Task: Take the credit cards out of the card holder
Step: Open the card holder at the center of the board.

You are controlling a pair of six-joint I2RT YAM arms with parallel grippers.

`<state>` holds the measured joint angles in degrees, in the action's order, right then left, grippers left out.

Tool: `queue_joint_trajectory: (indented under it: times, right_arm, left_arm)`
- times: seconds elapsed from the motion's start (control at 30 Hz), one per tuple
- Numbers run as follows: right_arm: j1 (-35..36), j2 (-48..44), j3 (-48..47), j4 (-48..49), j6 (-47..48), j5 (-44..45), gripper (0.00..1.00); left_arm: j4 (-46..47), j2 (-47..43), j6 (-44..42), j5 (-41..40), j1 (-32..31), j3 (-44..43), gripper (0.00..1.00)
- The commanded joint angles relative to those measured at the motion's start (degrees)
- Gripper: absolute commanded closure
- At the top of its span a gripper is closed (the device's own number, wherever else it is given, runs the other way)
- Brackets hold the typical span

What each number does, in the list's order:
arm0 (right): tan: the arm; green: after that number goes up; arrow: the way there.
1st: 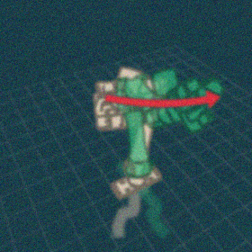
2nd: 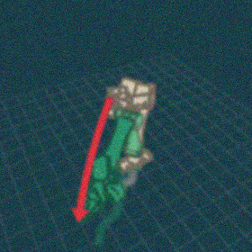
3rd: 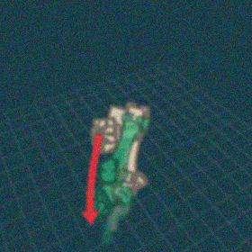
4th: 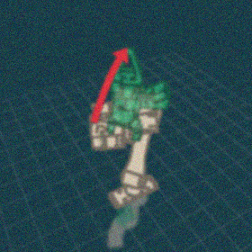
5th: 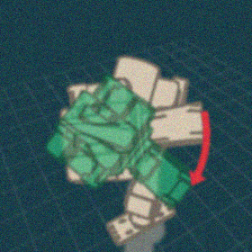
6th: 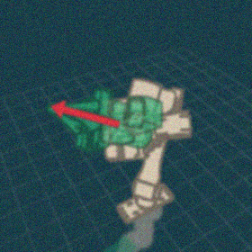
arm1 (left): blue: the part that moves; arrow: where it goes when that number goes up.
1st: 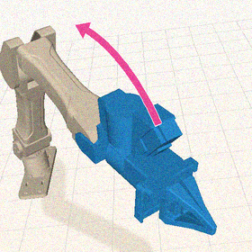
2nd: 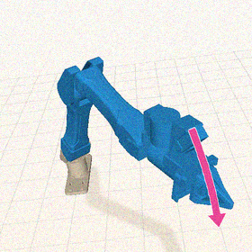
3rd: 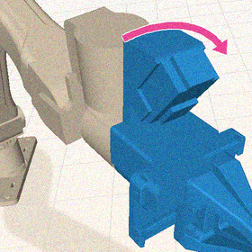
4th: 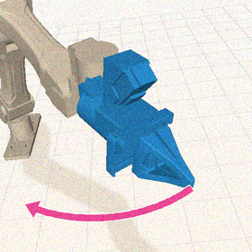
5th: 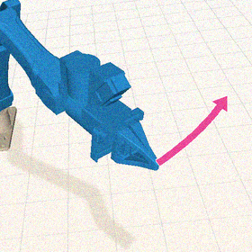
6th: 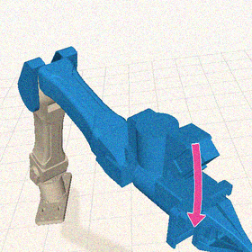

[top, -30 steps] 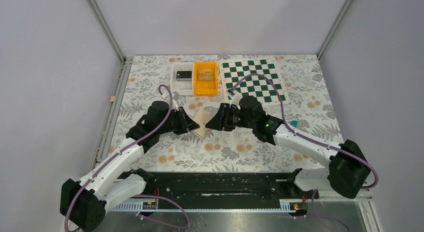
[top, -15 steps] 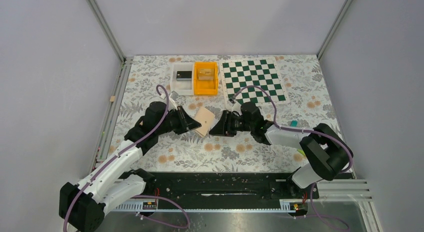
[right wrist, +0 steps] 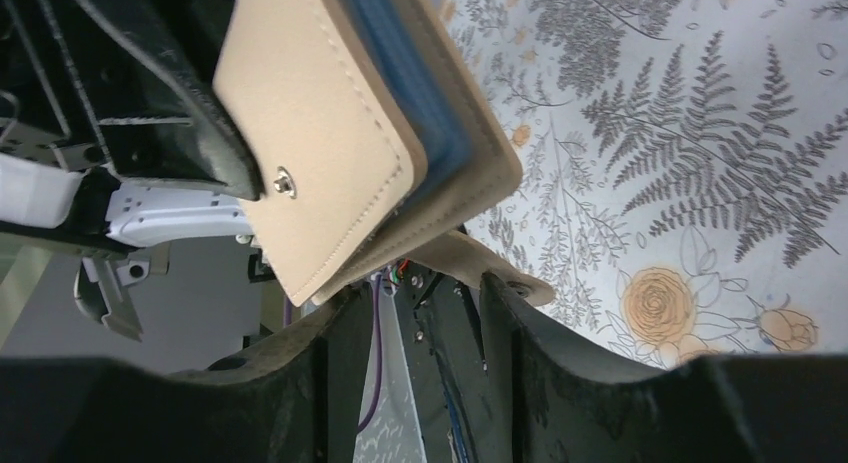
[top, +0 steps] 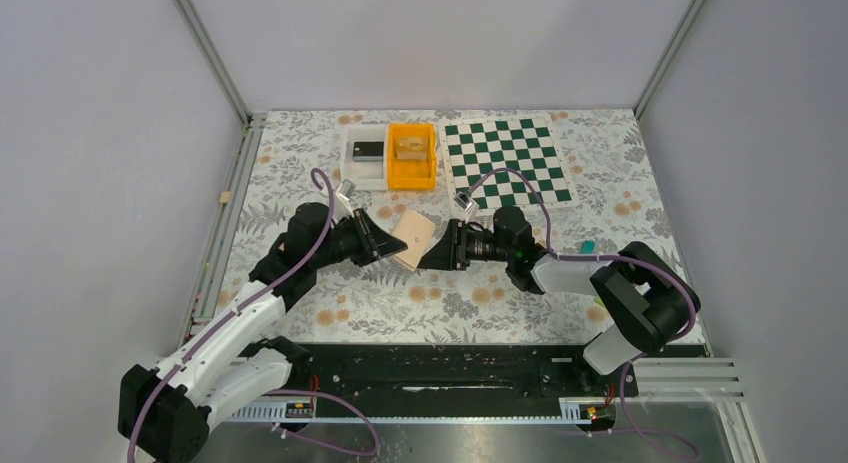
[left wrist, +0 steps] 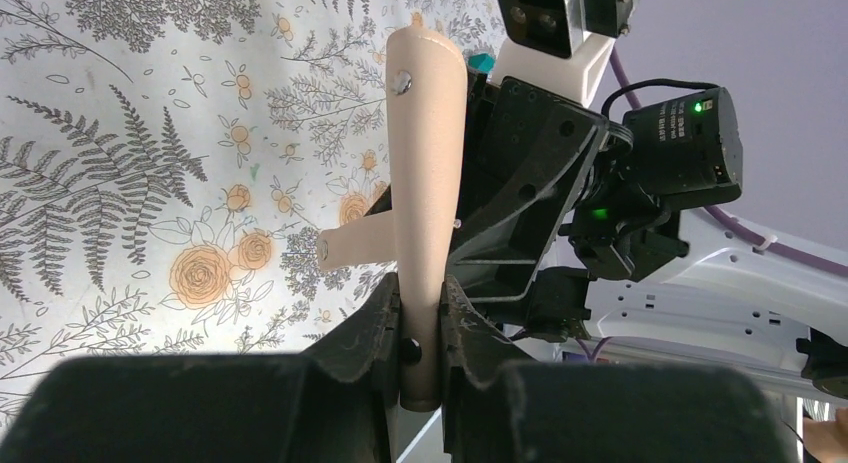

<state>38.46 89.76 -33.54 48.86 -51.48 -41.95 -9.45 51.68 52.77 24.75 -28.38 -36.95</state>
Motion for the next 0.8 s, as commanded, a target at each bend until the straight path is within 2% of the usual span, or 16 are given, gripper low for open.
queue_joint_trajectory:
  times: [0.0, 0.23, 0.3, 0.43, 0.6, 0.77]
  right_arm:
    - [0.16, -0.25, 0.5, 15.56, -3.34, -4.64, 0.49]
    - [0.29, 1.22, 1.06, 21.72, -5.9, -5.63, 0.48]
    - [0.29, 1.08, 1.17, 21.3, -5.49, -5.89, 0.4]
    - [0.1, -2.63, 2.32, 14.65, 0.32, -4.33, 0.39]
    - [0.1, -9.3, 3.08, 0.53, 11.25, 0.15, 0.37]
    - [0.05, -12.37, 3.51, -4.05, 15.81, 0.18, 0.31]
  left_arm:
    - [5.08, -1.63, 2.14, 2.11, -0.1, 1.46, 1.0]
    - [7.06, -2.17, 3.77, 3.66, -0.1, 2.2, 1.0]
    - [6.97, -2.57, 4.15, 3.66, -0.1, 2.27, 1.0]
    - [5.35, -3.36, 3.88, 3.41, -0.05, 1.57, 1.0]
    - [3.4, -4.47, 3.24, 3.46, 0.0, 0.68, 1.0]
    - [3.75, -4.48, 3.39, 5.01, 0.04, 0.43, 1.0]
